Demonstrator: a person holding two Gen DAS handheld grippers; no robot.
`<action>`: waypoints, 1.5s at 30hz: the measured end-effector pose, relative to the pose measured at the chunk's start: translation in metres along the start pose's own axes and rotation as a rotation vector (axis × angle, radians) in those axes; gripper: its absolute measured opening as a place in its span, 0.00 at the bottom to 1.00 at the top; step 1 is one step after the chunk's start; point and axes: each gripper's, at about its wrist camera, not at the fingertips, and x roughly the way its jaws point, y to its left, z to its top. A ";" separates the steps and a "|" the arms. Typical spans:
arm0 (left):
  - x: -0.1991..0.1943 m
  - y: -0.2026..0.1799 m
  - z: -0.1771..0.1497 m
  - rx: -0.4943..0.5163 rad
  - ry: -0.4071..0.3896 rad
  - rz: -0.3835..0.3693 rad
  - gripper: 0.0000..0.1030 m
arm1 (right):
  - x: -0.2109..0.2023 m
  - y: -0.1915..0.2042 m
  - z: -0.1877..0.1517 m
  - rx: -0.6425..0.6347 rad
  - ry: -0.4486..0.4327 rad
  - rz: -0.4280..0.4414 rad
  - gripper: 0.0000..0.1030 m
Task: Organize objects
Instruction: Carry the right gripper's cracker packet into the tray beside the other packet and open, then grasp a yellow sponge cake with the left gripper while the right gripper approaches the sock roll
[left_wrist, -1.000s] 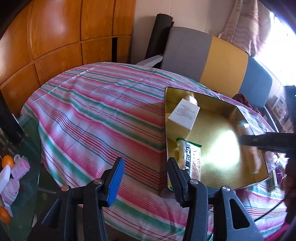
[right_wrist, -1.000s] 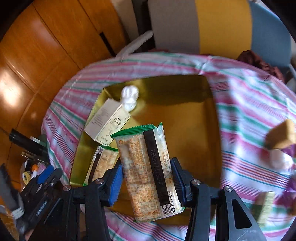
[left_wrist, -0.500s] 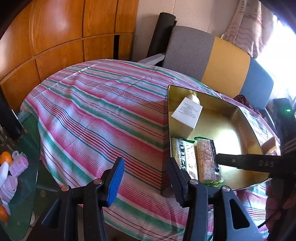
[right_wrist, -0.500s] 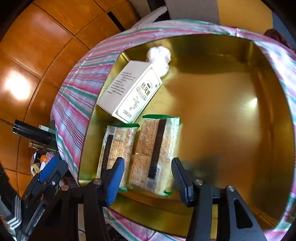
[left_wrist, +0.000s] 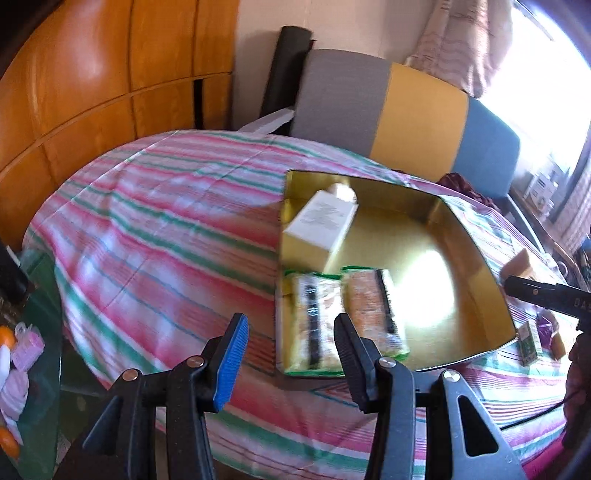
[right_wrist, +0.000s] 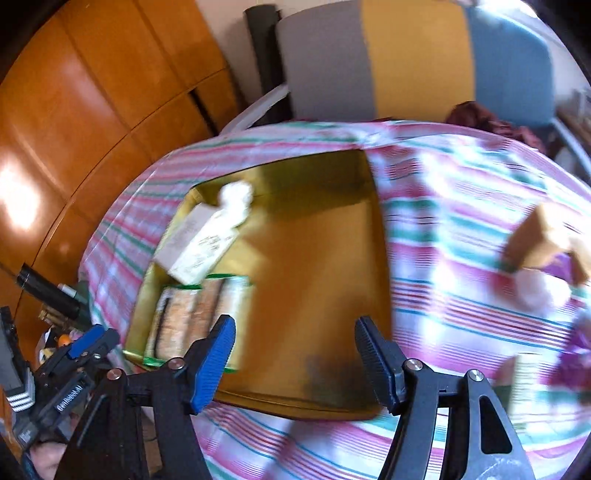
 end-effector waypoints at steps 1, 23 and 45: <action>-0.001 -0.006 0.002 0.013 -0.004 -0.005 0.47 | -0.008 -0.013 -0.001 0.010 -0.011 -0.024 0.66; 0.007 -0.236 0.026 0.434 0.034 -0.291 0.47 | -0.122 -0.304 -0.056 0.669 -0.219 -0.383 0.68; 0.114 -0.400 0.071 0.402 0.203 -0.429 0.91 | -0.126 -0.323 -0.068 0.800 -0.248 -0.302 0.77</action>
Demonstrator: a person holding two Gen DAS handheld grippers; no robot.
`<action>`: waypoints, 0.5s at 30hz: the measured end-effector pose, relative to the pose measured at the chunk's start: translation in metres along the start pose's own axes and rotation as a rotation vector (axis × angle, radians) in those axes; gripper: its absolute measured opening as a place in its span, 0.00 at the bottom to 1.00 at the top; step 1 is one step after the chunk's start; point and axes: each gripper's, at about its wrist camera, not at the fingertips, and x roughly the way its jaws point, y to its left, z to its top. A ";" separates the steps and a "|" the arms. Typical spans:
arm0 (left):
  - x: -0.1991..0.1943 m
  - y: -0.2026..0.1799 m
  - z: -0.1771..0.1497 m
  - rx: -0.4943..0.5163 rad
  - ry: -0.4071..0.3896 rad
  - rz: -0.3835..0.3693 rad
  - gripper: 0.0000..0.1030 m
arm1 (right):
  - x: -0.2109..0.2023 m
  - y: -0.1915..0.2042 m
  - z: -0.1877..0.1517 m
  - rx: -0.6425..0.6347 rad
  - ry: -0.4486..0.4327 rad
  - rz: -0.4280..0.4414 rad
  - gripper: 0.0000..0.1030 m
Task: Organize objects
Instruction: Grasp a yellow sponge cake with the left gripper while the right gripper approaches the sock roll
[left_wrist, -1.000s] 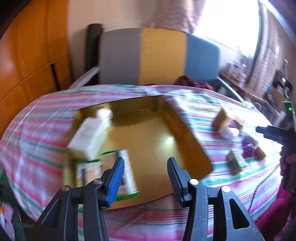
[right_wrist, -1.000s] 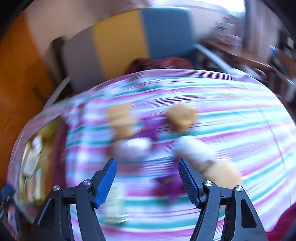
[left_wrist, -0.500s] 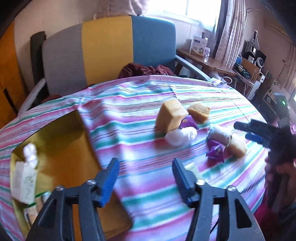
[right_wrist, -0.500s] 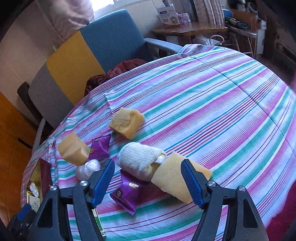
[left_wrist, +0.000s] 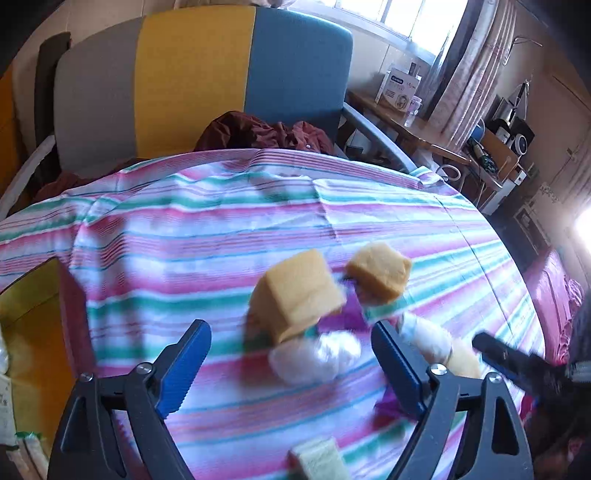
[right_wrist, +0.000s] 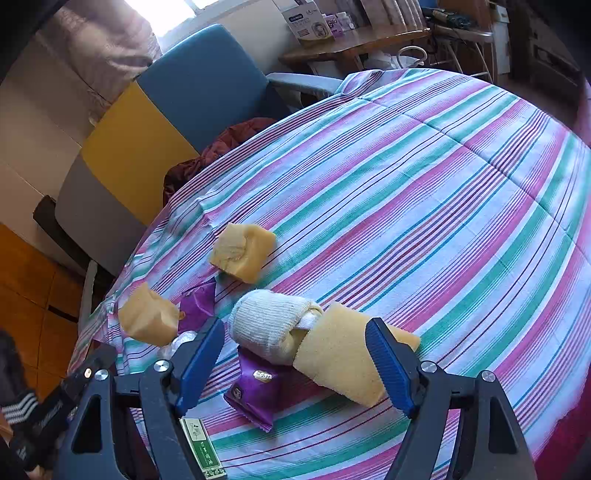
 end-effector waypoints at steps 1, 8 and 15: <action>0.004 -0.002 0.003 -0.005 0.002 0.003 0.93 | 0.000 0.000 0.000 0.001 0.000 0.001 0.77; 0.058 0.002 0.023 -0.068 0.095 0.011 0.94 | -0.004 -0.006 0.005 0.037 -0.032 0.003 0.77; 0.053 0.025 0.011 -0.106 0.090 -0.043 0.54 | -0.009 -0.023 0.012 0.115 -0.071 -0.005 0.77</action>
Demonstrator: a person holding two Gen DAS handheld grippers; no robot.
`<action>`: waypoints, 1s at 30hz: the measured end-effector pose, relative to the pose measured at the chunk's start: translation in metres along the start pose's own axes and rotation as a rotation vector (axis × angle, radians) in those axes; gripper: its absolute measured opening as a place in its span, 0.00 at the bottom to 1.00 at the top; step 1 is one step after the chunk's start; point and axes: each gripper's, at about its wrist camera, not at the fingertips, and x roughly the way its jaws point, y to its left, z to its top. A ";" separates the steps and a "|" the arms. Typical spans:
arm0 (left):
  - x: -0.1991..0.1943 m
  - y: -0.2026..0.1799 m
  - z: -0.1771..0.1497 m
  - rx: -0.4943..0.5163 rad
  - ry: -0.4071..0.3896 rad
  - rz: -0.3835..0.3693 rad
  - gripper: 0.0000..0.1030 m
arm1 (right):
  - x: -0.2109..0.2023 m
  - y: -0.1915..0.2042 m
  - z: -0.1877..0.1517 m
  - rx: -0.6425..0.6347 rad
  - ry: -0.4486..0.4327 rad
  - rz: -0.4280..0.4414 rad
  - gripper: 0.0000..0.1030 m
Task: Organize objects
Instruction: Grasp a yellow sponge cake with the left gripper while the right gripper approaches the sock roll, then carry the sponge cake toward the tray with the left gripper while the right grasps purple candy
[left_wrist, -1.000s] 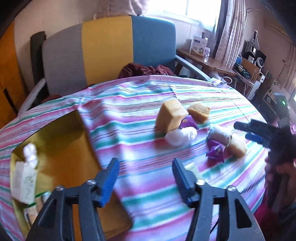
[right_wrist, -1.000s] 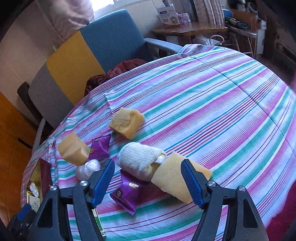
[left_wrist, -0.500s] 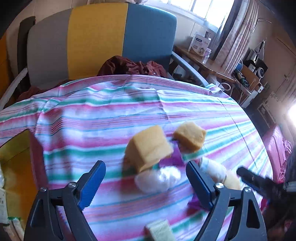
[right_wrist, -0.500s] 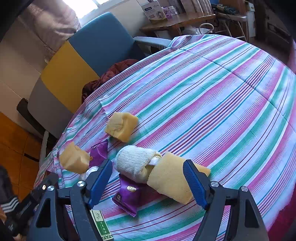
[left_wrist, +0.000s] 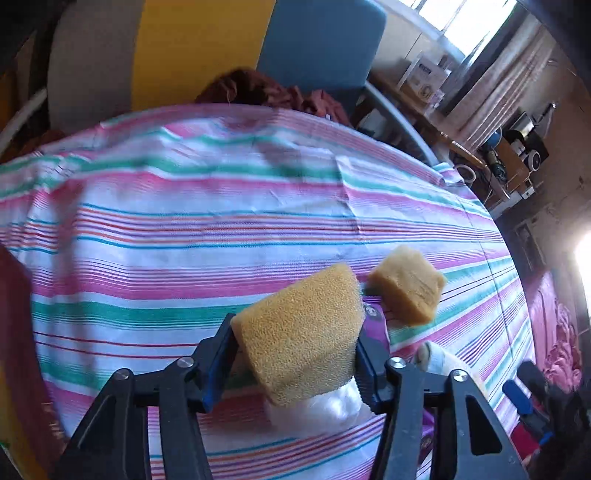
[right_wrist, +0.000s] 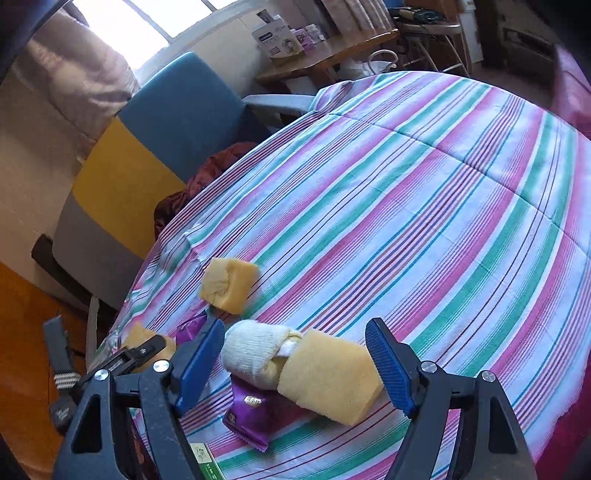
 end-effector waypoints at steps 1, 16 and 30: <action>-0.005 0.000 -0.001 0.006 -0.013 -0.004 0.54 | 0.001 -0.001 0.001 0.003 0.001 0.000 0.77; -0.086 0.007 -0.063 0.077 -0.095 -0.052 0.54 | 0.023 0.001 -0.004 -0.056 0.079 -0.101 0.80; -0.150 0.041 -0.135 0.053 -0.134 -0.067 0.54 | 0.030 0.009 -0.014 -0.142 0.110 -0.164 0.85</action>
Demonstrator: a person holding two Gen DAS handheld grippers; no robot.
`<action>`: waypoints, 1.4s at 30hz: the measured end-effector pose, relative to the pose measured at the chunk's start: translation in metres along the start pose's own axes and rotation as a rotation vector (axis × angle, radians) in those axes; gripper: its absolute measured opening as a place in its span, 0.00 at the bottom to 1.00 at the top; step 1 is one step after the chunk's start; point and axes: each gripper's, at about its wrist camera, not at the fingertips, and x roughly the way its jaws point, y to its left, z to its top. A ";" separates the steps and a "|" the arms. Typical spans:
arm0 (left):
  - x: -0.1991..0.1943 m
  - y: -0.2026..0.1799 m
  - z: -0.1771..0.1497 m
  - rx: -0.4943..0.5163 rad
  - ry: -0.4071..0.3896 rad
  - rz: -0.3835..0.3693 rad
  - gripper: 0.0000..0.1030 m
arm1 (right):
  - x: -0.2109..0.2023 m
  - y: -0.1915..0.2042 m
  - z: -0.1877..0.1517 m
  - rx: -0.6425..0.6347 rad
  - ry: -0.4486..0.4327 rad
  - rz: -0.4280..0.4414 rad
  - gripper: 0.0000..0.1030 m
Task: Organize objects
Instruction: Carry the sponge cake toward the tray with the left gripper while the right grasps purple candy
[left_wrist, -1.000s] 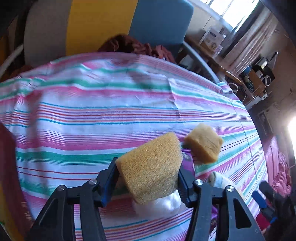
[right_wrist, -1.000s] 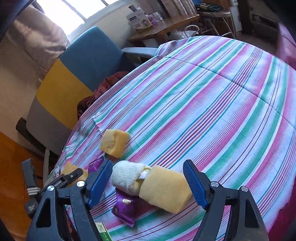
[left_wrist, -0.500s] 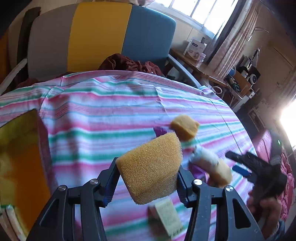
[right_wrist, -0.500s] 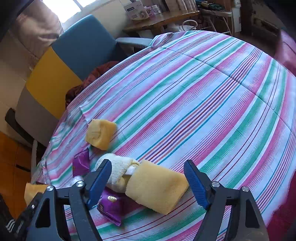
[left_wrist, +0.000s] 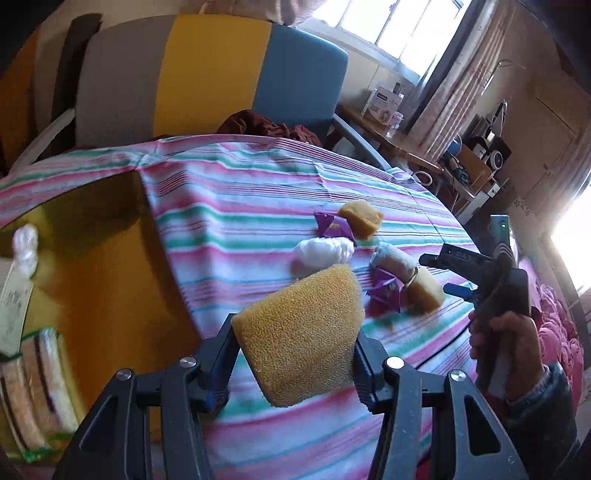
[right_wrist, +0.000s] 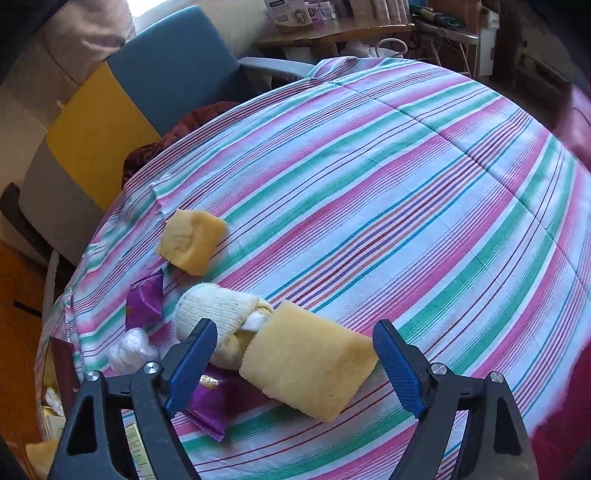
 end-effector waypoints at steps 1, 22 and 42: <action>-0.004 0.003 -0.003 -0.008 -0.004 0.000 0.54 | 0.000 0.000 0.000 -0.002 -0.002 -0.006 0.85; -0.051 0.059 -0.040 -0.171 -0.057 0.023 0.54 | 0.013 0.054 -0.032 -0.210 0.187 0.250 0.61; -0.085 0.132 -0.049 -0.314 -0.114 0.150 0.54 | 0.039 0.107 -0.060 -0.566 0.152 0.000 0.31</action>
